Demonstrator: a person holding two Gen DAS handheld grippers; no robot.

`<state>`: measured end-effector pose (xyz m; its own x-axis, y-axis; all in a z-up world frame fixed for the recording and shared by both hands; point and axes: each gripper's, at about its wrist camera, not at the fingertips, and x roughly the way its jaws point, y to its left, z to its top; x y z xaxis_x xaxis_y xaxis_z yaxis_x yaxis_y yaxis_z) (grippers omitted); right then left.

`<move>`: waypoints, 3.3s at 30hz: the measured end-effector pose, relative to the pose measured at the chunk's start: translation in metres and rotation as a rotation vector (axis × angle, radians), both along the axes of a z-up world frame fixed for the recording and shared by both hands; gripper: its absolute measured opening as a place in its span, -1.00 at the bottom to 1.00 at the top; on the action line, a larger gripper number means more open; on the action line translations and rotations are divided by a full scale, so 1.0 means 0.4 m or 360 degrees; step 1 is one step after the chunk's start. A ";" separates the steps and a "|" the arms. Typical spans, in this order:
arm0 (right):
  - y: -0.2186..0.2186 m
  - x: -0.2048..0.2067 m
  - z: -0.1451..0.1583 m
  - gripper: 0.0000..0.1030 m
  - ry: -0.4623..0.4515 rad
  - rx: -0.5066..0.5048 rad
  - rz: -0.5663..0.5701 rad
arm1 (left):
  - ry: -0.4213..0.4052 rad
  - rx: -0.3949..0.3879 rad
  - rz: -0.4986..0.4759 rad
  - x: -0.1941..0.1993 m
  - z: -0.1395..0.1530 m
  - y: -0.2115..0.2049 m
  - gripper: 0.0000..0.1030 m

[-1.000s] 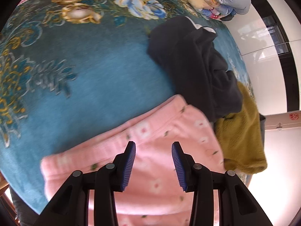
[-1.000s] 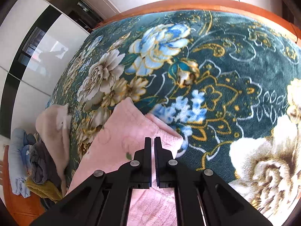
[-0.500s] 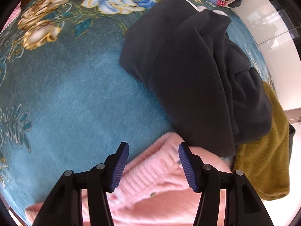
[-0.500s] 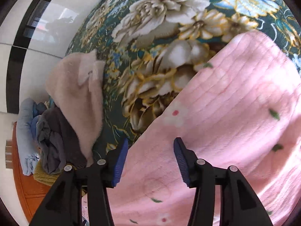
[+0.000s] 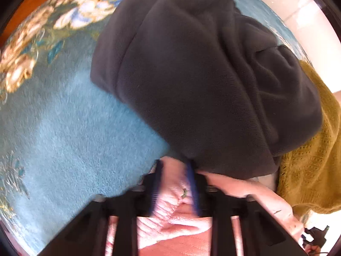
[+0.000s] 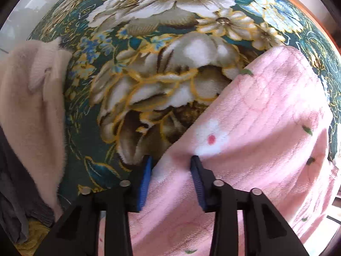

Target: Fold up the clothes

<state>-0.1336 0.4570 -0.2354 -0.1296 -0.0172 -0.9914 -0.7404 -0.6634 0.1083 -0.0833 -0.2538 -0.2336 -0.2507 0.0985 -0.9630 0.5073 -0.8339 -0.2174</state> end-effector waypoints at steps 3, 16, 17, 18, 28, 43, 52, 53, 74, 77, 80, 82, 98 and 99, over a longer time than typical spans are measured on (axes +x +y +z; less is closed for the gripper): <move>0.022 0.021 0.014 -0.83 0.0054 -0.0057 0.0034 | 0.0119 -0.0064 0.0027 0.015 0.048 -0.002 -0.77; 0.040 0.022 0.186 -0.92 0.0706 -0.0230 0.0175 | 0.0561 0.0063 0.0360 0.106 0.250 -0.192 -0.80; 0.034 0.029 0.169 -0.92 0.0682 -0.0250 0.0161 | 0.0539 0.0075 0.0355 0.112 0.240 -0.192 -0.80; 0.030 0.037 0.154 -0.92 0.0665 -0.0269 0.0154 | 0.0511 0.0090 0.0359 0.117 0.228 -0.192 -0.79; 0.124 0.195 0.169 -0.49 0.0792 -0.0343 0.0019 | 0.0502 0.0223 0.0334 0.205 0.238 -0.226 -0.20; 0.264 0.564 0.141 -0.08 0.0693 -0.0266 0.0055 | 0.0263 0.0290 0.0528 0.680 0.056 -0.207 0.06; 0.354 0.795 0.122 -0.05 0.0606 -0.0302 -0.0023 | 0.0335 0.0396 0.0502 0.725 0.024 -0.128 0.24; 0.360 0.821 0.110 -0.05 0.0588 -0.0311 -0.0032 | 0.0340 0.0406 0.0490 0.723 0.023 -0.123 0.26; 0.284 0.929 -0.063 -0.88 0.0811 -0.0819 -0.0401 | 0.0279 0.0517 0.0837 0.727 -0.061 -0.162 -0.81; 0.279 0.887 -0.022 -0.92 0.0897 -0.0805 -0.0401 | 0.0348 0.0524 0.0854 0.701 -0.019 -0.175 -0.84; 0.278 0.817 0.065 -0.93 0.1048 -0.0795 -0.0340 | 0.0471 0.0580 0.0817 0.645 0.060 -0.184 -0.85; 0.277 0.766 0.132 -0.93 0.1158 -0.0785 -0.0293 | 0.0593 0.0599 0.0772 0.613 0.135 -0.189 -0.85; 0.305 0.645 0.345 -0.93 0.1355 -0.0638 -0.0109 | 0.0615 0.0823 0.0752 0.562 0.257 -0.181 -0.85; 0.299 0.606 0.352 -0.94 0.1342 -0.0617 -0.0088 | 0.0606 0.0870 0.0785 0.536 0.256 -0.179 -0.85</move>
<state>0.1087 0.5766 -0.0947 -0.8154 -0.2998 -0.4952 -0.3454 -0.4346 0.8318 0.1312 -0.3253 -0.1314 -0.6870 0.3212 -0.6518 0.5970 -0.2617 -0.7583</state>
